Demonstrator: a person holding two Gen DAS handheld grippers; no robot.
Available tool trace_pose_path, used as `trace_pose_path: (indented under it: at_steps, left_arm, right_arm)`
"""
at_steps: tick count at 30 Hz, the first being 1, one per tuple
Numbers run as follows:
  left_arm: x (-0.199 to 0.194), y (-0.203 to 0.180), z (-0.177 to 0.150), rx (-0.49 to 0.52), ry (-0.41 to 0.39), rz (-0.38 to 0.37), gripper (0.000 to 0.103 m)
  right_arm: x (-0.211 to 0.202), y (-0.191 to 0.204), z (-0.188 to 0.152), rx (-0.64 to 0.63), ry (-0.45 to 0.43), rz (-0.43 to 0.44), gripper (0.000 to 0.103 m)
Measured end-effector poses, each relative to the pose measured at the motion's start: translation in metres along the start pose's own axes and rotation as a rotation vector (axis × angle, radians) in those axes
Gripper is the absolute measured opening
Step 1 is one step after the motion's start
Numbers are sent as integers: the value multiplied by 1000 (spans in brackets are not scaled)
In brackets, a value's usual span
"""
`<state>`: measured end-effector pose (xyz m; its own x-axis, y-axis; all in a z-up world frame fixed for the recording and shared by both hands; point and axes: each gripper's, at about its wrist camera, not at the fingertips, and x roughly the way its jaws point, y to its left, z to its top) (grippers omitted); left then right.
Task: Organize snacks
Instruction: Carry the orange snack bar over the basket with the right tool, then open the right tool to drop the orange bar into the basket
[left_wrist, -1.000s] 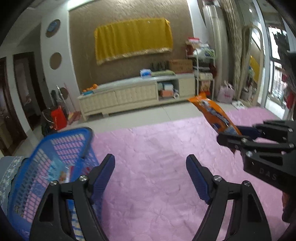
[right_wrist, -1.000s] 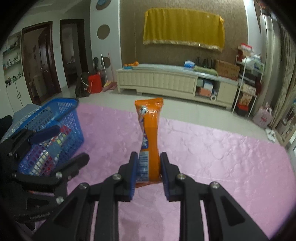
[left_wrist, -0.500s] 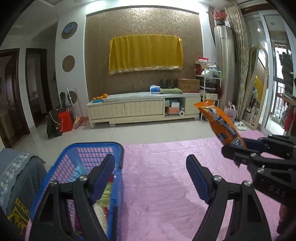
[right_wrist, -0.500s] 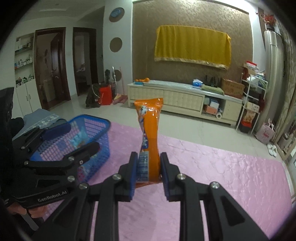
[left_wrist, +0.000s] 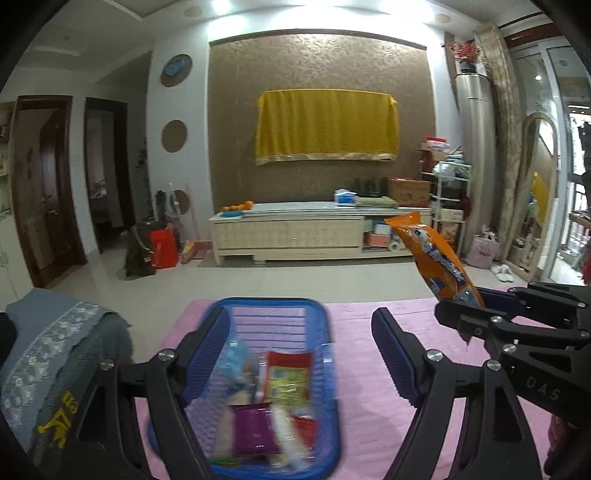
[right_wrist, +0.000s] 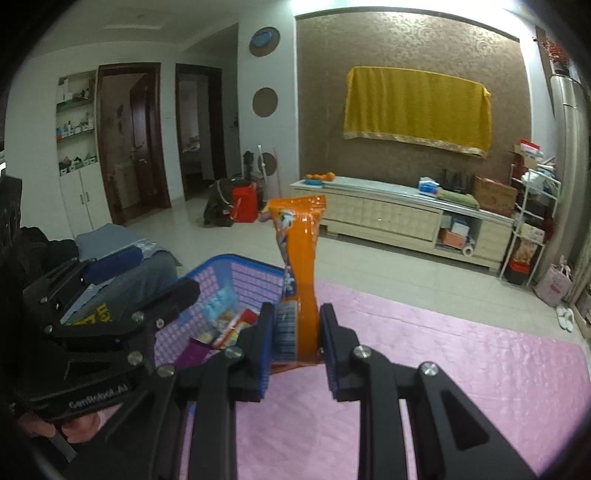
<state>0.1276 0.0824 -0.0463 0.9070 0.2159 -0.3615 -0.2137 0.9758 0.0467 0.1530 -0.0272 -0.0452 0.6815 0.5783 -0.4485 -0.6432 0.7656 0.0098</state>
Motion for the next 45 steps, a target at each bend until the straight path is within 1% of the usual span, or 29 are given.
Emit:
trace_pose_path:
  at_steps: [5, 11, 14, 20, 23, 25, 27, 29, 33, 35, 38, 42, 45]
  left_arm:
    - [-1, 33, -8, -29, 29, 64, 78]
    - [10, 56, -14, -73, 83, 101, 78]
    - [13, 64, -19, -86, 96, 123, 78]
    - [18, 66, -22, -49, 118, 135, 78]
    - [19, 66, -23, -45, 123, 134, 78]
    - [19, 66, -22, -47, 122, 137, 78]
    - [20, 67, -23, -47, 118, 143, 78]
    - [22, 64, -23, -41, 122, 138, 78]
    - [23, 64, -23, -46, 116, 127, 78]
    - [23, 63, -23, -39, 107, 133, 78]
    - [22, 63, -23, -42, 90, 129, 78]
    - [19, 52, -19, 7, 62, 83, 78]
    - [16, 48, -15, 0, 47, 55, 78]
  right_arm:
    - [22, 18, -1, -6, 53, 39, 28]
    - [50, 39, -5, -14, 121, 89, 28]
    - [61, 45, -8, -26, 152, 91, 28]
    - [72, 49, -12, -7, 184, 93, 28]
    - [75, 52, -15, -12, 192, 84, 28]
    - [77, 54, -15, -24, 195, 64, 30]
    - [76, 55, -16, -38, 188, 47, 40]
    - [74, 52, -16, -28, 171, 39, 72]
    - [71, 44, -13, -4, 155, 13, 74]
    - [68, 37, -12, 17, 141, -14, 79]
    - [61, 26, -10, 53, 114, -54, 80]
    - [47, 13, -6, 106, 58, -80, 80]
    - [32, 7, -3, 124, 14, -112, 81]
